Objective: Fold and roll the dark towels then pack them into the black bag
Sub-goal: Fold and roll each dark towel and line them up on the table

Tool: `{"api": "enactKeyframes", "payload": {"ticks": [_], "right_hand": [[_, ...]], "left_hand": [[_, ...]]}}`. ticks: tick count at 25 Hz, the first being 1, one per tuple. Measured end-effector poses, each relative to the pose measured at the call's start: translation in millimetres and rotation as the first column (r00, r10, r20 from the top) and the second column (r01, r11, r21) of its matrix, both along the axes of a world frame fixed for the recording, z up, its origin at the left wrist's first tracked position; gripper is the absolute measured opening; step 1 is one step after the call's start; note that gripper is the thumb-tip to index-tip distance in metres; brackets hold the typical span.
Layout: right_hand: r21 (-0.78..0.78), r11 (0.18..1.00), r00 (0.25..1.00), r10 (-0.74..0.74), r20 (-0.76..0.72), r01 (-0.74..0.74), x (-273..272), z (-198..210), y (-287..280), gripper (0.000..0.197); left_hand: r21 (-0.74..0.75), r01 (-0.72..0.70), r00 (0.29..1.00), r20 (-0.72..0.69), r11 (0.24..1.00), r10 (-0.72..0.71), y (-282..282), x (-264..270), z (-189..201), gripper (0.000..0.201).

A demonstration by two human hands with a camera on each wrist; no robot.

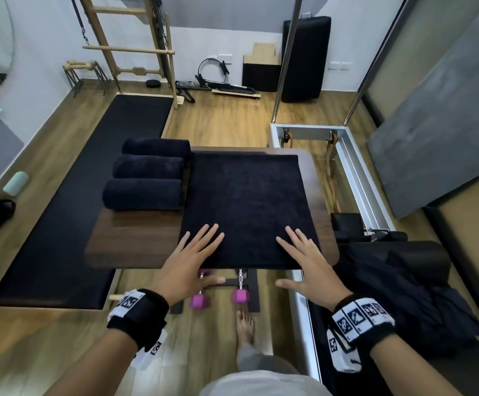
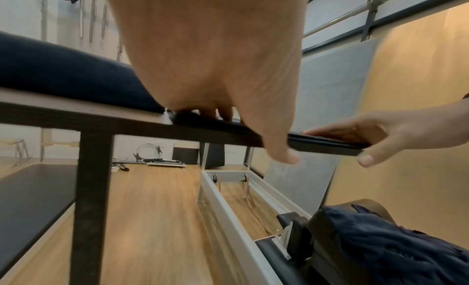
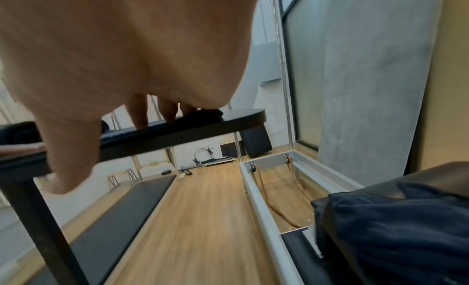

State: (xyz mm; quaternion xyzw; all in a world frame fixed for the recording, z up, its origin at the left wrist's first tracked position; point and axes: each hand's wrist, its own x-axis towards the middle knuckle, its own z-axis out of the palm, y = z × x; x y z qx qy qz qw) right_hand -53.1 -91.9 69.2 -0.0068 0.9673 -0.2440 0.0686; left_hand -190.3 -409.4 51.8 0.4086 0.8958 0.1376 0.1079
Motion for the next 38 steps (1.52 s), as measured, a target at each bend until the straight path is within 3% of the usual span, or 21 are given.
{"api": "enactKeyframes", "payload": {"ticks": [2, 3, 6, 10, 15, 20, 23, 28, 33, 35, 38], "right_hand": [[0.129, 0.991, 0.999, 0.022, -0.033, -0.018, 12.6, -3.8, 0.5, 0.093], [0.119, 0.993, 0.998, 0.003, -0.056, 0.004, 16.8, -3.9, 1.4, 0.091], [-0.024, 0.997, 0.994, -0.069, -0.086, 0.067, 27.4, -1.9, 3.8, 0.076], [-0.219, 0.958, 0.962, -0.222, -0.162, 0.184, 32.8, 17.8, 11.8, 0.034], [-0.501, 0.829, 0.956, -0.294, -0.008, 0.251, 14.7, 62.3, 39.7, 0.015], [-0.675, 0.676, 0.903, -0.428, -0.033, 0.296, -38.1, 90.8, 63.8, 0.007], [-0.662, 0.677, 0.889, -0.456, -0.036, 0.321, -76.4, 92.3, 80.3, 0.016], [-0.655, 0.623, 0.849, -0.525, 0.055, 0.428, -137.9, 71.1, 108.7, 0.018], [-0.562, 0.634, 0.816, -0.562, 0.138, 0.531, -176.7, 36.2, 128.6, 0.013], [-0.481, 0.654, 0.779, -0.618, 0.105, 0.584, -181.5, 26.9, 133.4, 0.014], [-0.421, 0.686, 0.730, -0.679, -0.078, 0.593, -180.8, 26.9, 135.8, 0.018]], "left_hand": [[0.040, -0.010, 1.000, 0.003, 0.999, 0.010, -12.6, 5.2, -2.7, 0.096], [0.071, -0.032, 0.999, 0.028, 0.997, 0.030, -16.1, 7.1, -2.5, 0.099], [0.184, -0.104, 0.988, 0.135, 0.977, 0.079, -20.9, 13.7, 4.7, 0.079], [0.335, -0.264, 0.942, 0.289, 0.905, 0.168, -22.7, 18.2, 31.3, 0.038], [0.442, -0.445, 0.868, 0.428, 0.779, 0.252, -19.5, 1.6, 74.6, 0.004], [0.561, -0.521, 0.852, 0.387, 0.643, 0.353, 6.7, -43.8, 98.6, 0.004], [0.582, -0.555, 0.832, 0.367, 0.595, 0.417, 27.1, -79.2, 103.1, 0.008], [0.519, -0.581, 0.812, 0.322, 0.627, 0.487, 63.5, -134.6, 90.4, 0.011], [0.392, -0.641, 0.768, 0.321, 0.660, 0.554, 89.7, -171.3, 62.8, 0.011], [0.382, -0.644, 0.764, 0.292, 0.663, 0.575, 96.2, -175.6, 54.1, 0.021], [0.461, -0.505, 0.844, 0.089, 0.729, 0.529, 105.6, -164.8, 49.6, 0.020]]}}
